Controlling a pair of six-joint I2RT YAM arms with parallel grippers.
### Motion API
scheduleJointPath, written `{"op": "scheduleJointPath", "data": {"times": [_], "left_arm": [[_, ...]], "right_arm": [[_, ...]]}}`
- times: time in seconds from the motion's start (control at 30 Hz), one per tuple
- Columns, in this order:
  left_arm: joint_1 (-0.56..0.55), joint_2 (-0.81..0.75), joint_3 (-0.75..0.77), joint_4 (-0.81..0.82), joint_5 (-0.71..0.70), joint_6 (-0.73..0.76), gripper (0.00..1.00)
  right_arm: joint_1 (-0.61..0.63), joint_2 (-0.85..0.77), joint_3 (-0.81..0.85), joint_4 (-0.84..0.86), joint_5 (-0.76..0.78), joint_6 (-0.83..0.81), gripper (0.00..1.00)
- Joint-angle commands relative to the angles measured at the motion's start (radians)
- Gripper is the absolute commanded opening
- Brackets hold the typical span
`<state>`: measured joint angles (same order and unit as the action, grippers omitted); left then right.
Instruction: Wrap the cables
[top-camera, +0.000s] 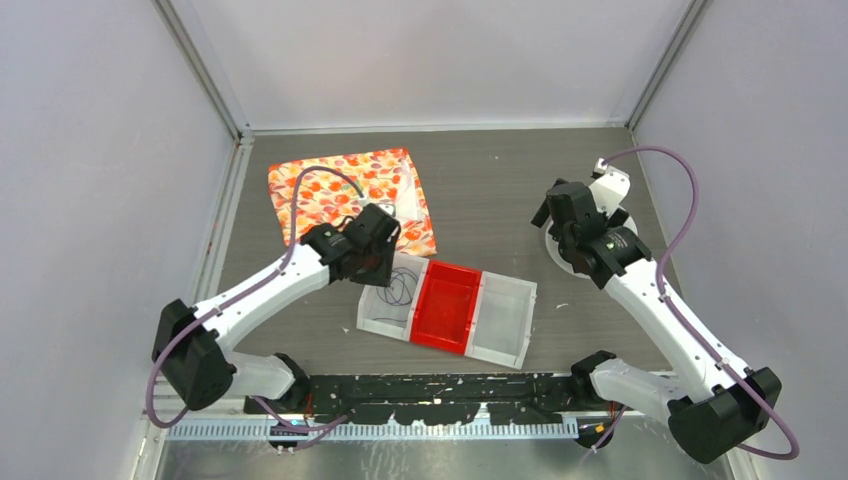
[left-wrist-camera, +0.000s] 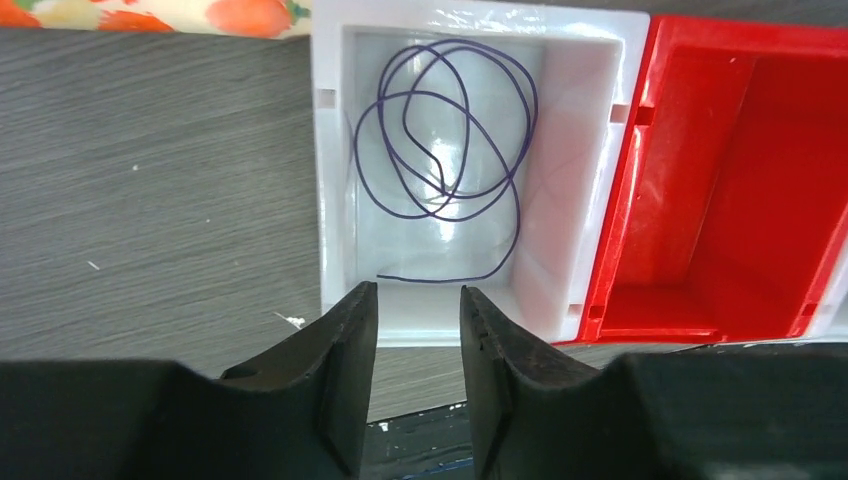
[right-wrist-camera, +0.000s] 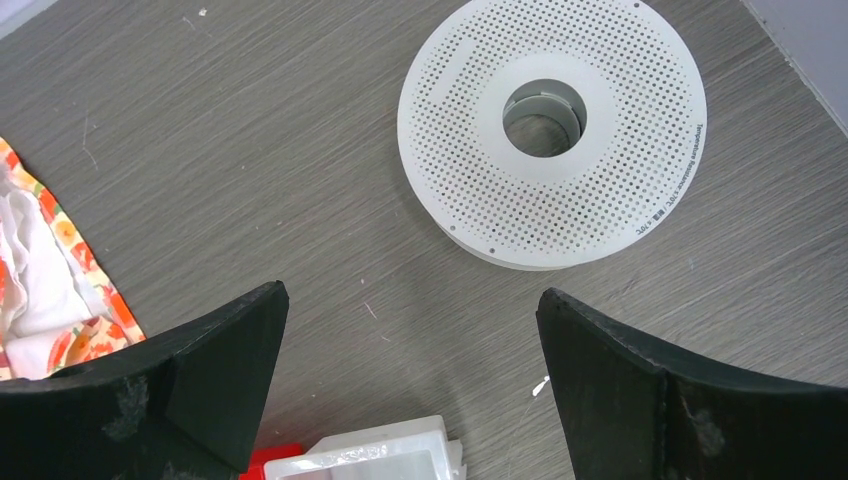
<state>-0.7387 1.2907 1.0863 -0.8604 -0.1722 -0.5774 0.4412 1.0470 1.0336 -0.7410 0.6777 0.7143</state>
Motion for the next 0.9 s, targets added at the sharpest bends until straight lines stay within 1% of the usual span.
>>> {"op": "scheduleJointPath", "data": {"times": [0.0, 0.2, 0.47, 0.73, 0.87], "left_arm": [[-0.040, 0.049, 0.003, 0.052, -0.014, 0.000, 0.36], [-0.066, 0.141, 0.005, 0.105, 0.002, 0.010, 0.37], [-0.068, 0.260, 0.041, 0.127, -0.028, 0.046, 0.36], [-0.068, 0.338, 0.052, 0.148, -0.057, 0.042, 0.28], [-0.068, 0.357, 0.050, 0.152, -0.065, 0.041, 0.26]], "right_arm": [[0.001, -0.037, -0.008, 0.001, 0.021, 0.030, 1.00], [0.001, -0.047, -0.010, -0.010, 0.027, 0.034, 1.00], [0.001, -0.044, -0.001, -0.020, 0.028, 0.033, 1.00], [0.000, -0.044, 0.002, -0.024, 0.029, 0.031, 1.00], [-0.001, -0.045, 0.002, -0.026, 0.036, 0.025, 1.00]]}}
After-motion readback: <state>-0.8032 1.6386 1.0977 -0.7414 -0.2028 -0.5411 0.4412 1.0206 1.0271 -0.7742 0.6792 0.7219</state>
